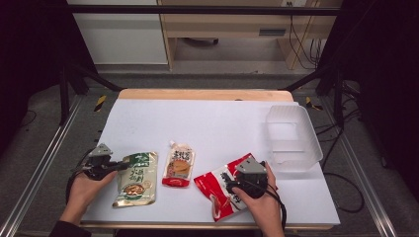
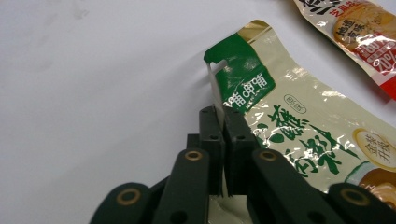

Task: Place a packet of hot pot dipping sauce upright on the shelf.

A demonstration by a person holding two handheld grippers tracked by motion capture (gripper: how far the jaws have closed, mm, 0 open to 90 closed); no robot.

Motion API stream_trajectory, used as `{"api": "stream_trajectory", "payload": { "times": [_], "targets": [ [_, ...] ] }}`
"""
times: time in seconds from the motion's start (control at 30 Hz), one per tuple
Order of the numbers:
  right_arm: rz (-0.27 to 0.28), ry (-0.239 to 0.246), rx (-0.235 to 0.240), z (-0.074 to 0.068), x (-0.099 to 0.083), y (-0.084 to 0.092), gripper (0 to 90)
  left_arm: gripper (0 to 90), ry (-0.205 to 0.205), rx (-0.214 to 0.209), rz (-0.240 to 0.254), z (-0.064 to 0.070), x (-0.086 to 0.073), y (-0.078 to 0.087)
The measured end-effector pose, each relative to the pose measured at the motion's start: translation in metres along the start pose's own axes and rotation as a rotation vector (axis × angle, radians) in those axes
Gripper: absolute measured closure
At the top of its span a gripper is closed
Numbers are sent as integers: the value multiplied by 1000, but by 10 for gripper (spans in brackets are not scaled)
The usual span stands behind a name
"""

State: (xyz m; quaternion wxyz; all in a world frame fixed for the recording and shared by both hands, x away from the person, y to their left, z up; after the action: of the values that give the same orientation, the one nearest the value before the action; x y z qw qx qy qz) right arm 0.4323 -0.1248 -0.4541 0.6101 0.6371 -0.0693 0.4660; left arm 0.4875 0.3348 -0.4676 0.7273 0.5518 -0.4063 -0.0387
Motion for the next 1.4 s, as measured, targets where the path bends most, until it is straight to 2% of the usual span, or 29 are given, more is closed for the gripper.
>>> {"api": "stream_trajectory", "payload": {
  "times": [0.13,0.27,0.37,0.5,0.57,0.6,0.67,0.77,0.9,1.27,1.4],
  "targets": [
    [0,10,-8,-1,-1,0,132,900,-14,31,23,4,-1,10],
    [9,7,-18,-1,0,1,118,900,-8,35,91,4,-4,28],
    [2,4,-30,1,0,1,129,900,-21,27,146,6,-5,43],
    [11,-19,-8,6,-1,4,141,900,-56,31,184,14,-3,58],
    [22,-7,0,5,-1,5,136,900,-95,28,208,19,1,64],
    [23,-4,2,5,-1,5,139,900,-89,27,203,22,1,68],
    [27,11,15,4,-1,5,139,900,-109,22,212,27,4,74],
    [20,22,14,2,0,4,146,900,-116,5,225,30,6,79],
    [12,20,16,2,0,3,153,900,-125,-16,235,34,7,85],
    [-2,28,38,2,-1,4,144,900,-209,-73,258,54,18,103],
    [-4,31,38,1,0,3,141,900,-220,-100,271,58,18,107]
  ]
}}
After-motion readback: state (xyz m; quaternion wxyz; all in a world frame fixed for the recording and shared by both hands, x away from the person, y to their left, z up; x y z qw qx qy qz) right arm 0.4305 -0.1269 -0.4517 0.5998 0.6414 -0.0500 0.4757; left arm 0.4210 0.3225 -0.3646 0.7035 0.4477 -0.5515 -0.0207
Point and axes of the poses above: each handheld gripper's, and its own axes: y roughly backward along the jaws, x roughly out of its top, z roughly to its right, the point moved 1 cm from there along -y, roughly forward along the jaws, and after that the axes turned 12 degrees about -z, right-handed, at the moved point
